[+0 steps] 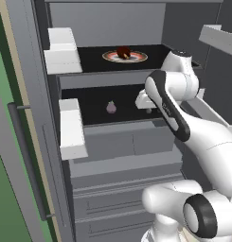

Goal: Transport the steak from the fridge to the microwave and turn on the microwave.

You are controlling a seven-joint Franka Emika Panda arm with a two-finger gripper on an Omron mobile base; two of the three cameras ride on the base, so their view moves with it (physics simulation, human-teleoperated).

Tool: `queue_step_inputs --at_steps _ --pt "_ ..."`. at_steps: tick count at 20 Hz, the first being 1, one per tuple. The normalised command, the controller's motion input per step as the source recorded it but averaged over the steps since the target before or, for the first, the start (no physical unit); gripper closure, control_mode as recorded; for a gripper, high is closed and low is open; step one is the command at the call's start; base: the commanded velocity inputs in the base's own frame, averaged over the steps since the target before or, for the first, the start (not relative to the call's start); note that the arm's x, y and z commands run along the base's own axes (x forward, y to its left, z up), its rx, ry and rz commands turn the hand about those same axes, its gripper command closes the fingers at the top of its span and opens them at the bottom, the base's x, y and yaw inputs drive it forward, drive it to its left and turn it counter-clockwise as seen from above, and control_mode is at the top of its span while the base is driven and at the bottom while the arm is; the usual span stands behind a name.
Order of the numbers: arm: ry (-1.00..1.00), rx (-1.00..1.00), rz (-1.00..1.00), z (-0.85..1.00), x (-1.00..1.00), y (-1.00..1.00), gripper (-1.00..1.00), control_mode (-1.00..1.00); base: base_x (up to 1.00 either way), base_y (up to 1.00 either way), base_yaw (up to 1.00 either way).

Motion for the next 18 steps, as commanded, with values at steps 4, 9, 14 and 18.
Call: queue_step_inputs --at_steps 4,9,14,18 --pt "-0.03 0.0 0.0 0.0 -0.25 0.01 -1.0 -1.0 0.0 0.0 0.0" --pt "-0.31 -0.02 -0.01 0.28 -0.46 0.07 -1.0 -1.0 0.0 0.0 0.0" --pt "-0.34 -0.03 -0.02 0.7 -0.18 0.07 -1.0 -1.0 0.0 0.0 0.0" --pt "-0.4 -0.03 0.0 0.77 -0.01 0.11 -1.0 -1.0 0.0 0.0 0.0"
